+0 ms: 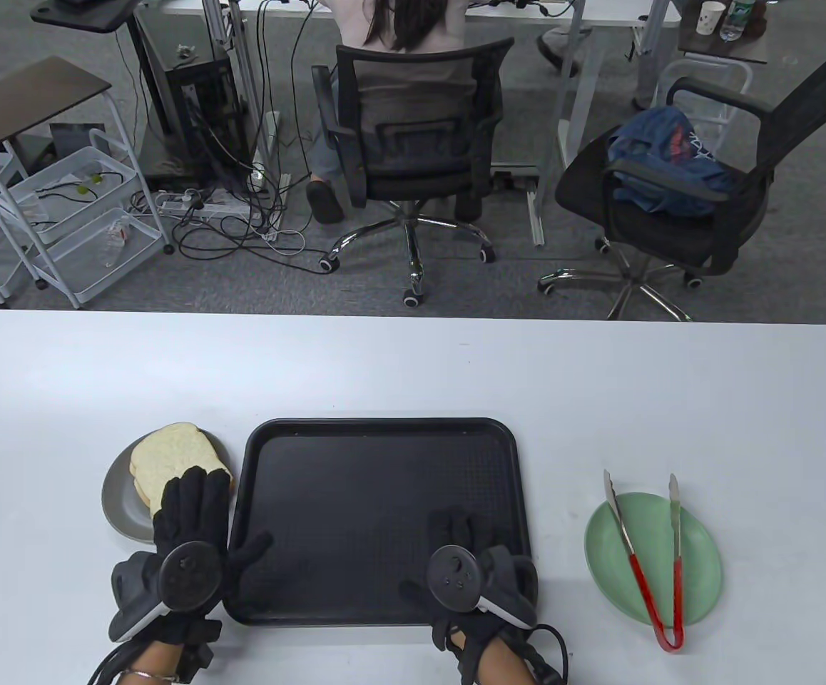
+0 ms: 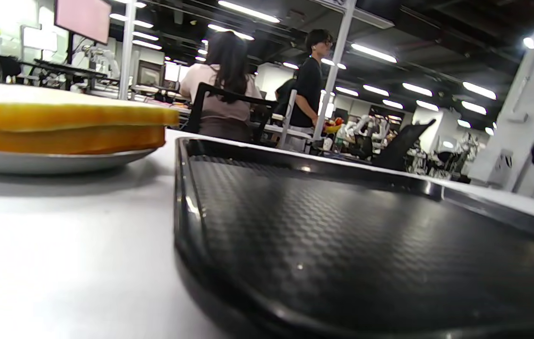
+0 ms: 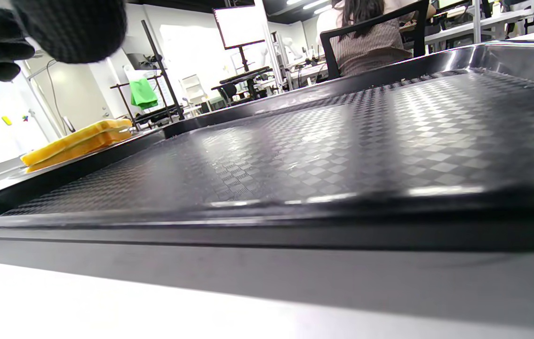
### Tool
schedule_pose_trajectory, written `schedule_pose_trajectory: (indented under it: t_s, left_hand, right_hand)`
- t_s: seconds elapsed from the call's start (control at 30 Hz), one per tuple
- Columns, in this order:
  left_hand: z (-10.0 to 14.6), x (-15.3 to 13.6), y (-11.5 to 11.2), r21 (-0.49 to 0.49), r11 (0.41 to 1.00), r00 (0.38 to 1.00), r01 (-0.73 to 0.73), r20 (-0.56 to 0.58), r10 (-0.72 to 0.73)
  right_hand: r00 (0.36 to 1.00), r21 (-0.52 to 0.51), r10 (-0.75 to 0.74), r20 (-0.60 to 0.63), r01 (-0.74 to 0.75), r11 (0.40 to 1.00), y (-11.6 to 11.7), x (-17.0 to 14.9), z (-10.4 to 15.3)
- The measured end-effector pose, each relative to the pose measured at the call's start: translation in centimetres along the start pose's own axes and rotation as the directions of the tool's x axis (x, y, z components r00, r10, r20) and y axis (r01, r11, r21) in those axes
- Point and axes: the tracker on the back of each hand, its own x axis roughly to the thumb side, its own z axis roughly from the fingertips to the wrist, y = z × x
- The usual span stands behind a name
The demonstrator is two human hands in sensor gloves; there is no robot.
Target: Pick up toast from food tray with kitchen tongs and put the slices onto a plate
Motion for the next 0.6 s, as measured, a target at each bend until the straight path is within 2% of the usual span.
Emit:
schedule_pose_trajectory:
  t_s: [0.27, 0.6]
  left_hand:
    - [0.0, 2.4, -0.9, -0.032, 0.996, 0.992, 0.083, 0.1, -0.08]
    - [0.1, 3.7, -1.9, -0.091, 0.986, 0.98, 0.141, 0.156, -0.126]
  right_hand:
    - [1.0, 0.007, 0.003, -0.001, -0.003, 1.0, 0.1, 0.0, 0.0]
    - [1.0, 0.015, 0.003, 0.01, -0.004, 1.0, 0.1, 0.2, 0.0]
